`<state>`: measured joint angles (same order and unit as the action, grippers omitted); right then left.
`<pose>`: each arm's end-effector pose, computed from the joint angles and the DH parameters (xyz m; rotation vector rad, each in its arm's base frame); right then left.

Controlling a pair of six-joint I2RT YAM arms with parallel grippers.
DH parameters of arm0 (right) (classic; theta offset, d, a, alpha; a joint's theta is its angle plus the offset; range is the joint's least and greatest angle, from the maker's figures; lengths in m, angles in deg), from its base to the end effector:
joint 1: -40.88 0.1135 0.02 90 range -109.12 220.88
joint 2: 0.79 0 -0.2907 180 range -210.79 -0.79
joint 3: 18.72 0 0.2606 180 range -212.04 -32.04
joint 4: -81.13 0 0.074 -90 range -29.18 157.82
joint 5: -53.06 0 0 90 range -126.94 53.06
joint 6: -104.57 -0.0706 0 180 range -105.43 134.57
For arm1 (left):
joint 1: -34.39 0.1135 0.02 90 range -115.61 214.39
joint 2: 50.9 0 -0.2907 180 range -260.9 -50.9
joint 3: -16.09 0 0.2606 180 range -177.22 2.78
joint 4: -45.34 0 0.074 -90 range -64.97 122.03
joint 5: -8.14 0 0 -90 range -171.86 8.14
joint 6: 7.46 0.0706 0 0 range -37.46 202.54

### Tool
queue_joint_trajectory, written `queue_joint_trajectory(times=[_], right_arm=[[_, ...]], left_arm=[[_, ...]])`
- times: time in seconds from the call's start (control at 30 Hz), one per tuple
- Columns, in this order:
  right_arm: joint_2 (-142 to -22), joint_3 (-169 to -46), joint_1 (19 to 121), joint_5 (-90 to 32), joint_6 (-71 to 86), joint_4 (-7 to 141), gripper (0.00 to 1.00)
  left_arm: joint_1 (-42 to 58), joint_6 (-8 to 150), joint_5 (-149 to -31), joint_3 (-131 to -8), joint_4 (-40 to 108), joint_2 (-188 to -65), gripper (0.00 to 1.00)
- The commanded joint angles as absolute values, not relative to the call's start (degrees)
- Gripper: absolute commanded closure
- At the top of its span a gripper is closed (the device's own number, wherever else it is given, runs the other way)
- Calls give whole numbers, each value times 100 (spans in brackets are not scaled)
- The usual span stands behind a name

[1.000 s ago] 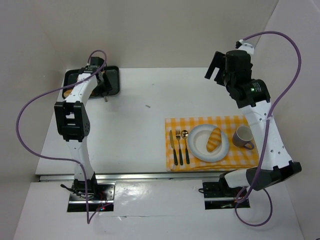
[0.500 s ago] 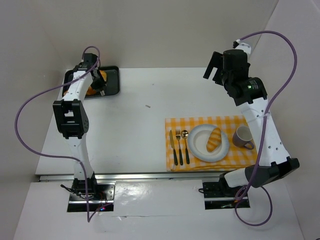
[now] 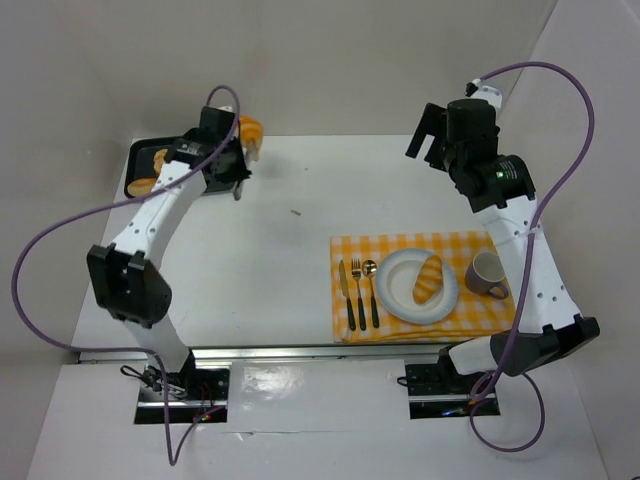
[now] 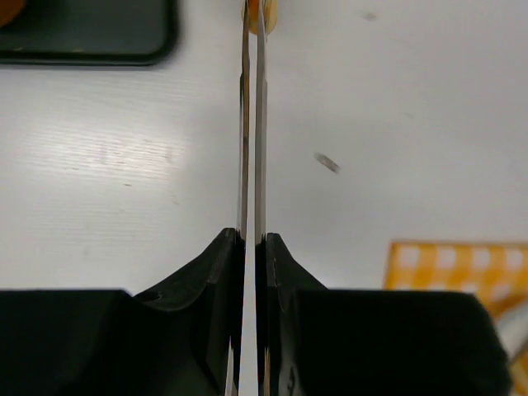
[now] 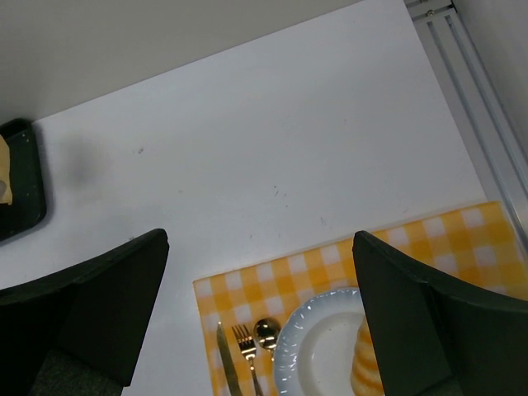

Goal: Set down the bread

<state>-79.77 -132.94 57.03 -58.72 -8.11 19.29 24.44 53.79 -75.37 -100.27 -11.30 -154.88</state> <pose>0.2974 0.0589 0.4867 0.3487 1.9693 0.0474 0.4426 -0.0696 0.3509 -0.4384 2.3047 -0.2023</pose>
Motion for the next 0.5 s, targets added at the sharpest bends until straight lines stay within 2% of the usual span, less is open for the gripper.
queue_joint_trajectory(times=[0.0, 0.3, 0.47], right_arm=[[-7673, -13303, 5723, -5926, -811, 2238, 0], [-7208, -13373, 5723, -6356, -645, 2097, 0], [-7040, -13320, 5723, -6489, -696, 2027, 0]], left_arm=[[1491, 5696, -7324, -9403, -875, -14357, 100], [-1460, 5354, -7482, -7415, -323, -12949, 100], [-2658, 4898, -7263, -7193, -172, -12886, 100]])
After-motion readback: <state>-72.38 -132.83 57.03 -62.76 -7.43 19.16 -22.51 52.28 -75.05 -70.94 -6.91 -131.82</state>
